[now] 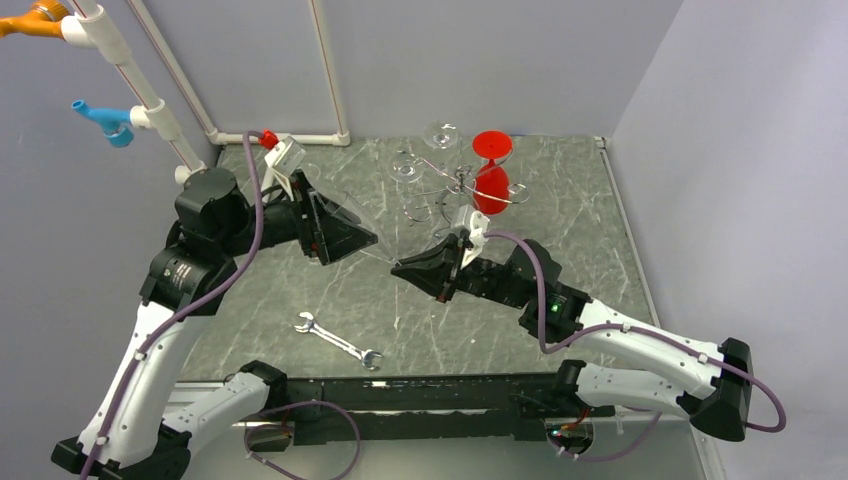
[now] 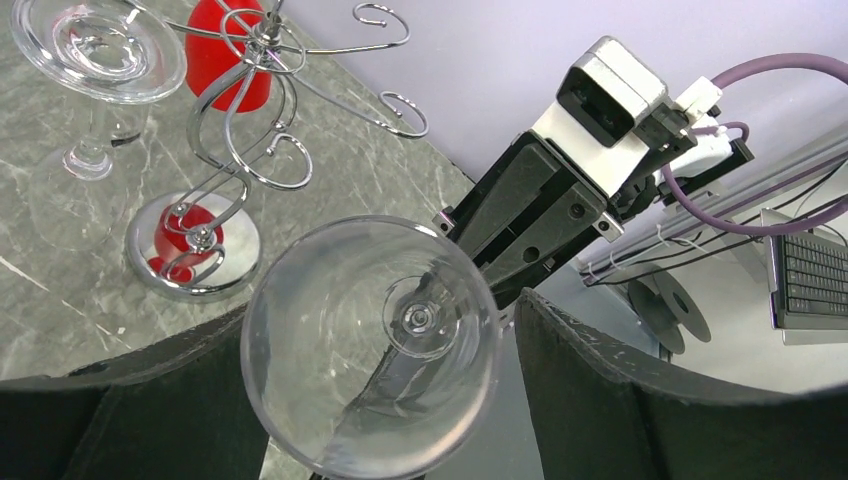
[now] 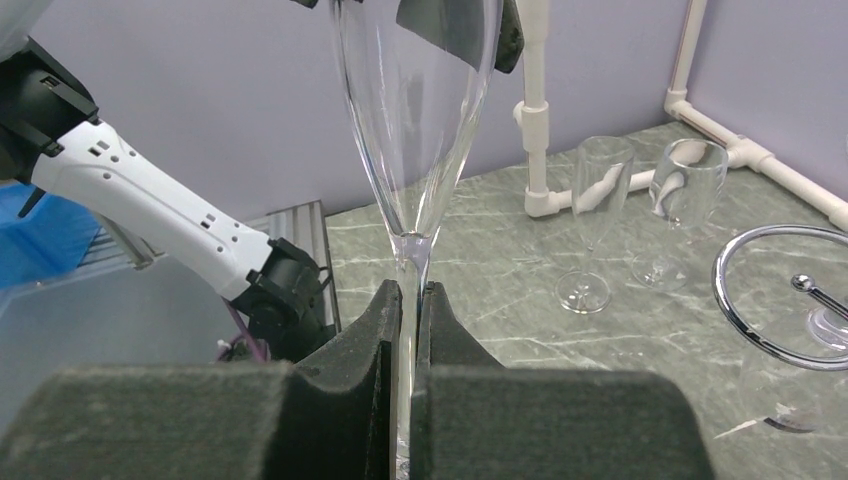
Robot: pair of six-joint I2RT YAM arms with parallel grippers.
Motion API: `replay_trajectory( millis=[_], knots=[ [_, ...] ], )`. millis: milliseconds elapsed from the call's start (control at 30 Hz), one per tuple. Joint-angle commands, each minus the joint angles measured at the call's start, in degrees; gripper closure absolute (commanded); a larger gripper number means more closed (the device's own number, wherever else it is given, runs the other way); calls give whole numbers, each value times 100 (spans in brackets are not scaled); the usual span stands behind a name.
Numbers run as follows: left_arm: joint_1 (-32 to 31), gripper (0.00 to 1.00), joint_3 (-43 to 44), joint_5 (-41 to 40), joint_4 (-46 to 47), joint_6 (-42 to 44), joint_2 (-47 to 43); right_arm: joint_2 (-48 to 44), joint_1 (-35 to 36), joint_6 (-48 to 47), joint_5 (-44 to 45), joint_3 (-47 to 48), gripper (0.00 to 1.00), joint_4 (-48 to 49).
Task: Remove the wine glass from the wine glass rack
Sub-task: Place the wine glass at the center of the board.
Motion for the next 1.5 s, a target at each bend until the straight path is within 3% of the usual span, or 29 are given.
replay_trajectory(
  millis=[0, 667, 967, 1233, 1467],
  knots=[
    [-16, 18, 73, 178, 264, -76, -146, -126, 8, -178, -149, 56, 100, 486],
    [-16, 24, 143, 793, 188, -246, -32, -194, 9, -552, -244, -196, 100, 773],
    [-16, 36, 152, 807, 136, -189, -34, -182, 15, -578, -257, -192, 100, 766],
    [-16, 55, 91, 744, 160, -191, -54, -172, 20, -602, -342, -235, 100, 792],
    [-16, 90, -53, 590, 398, -280, -177, -185, 19, -611, -176, -269, 100, 832]
  ],
)
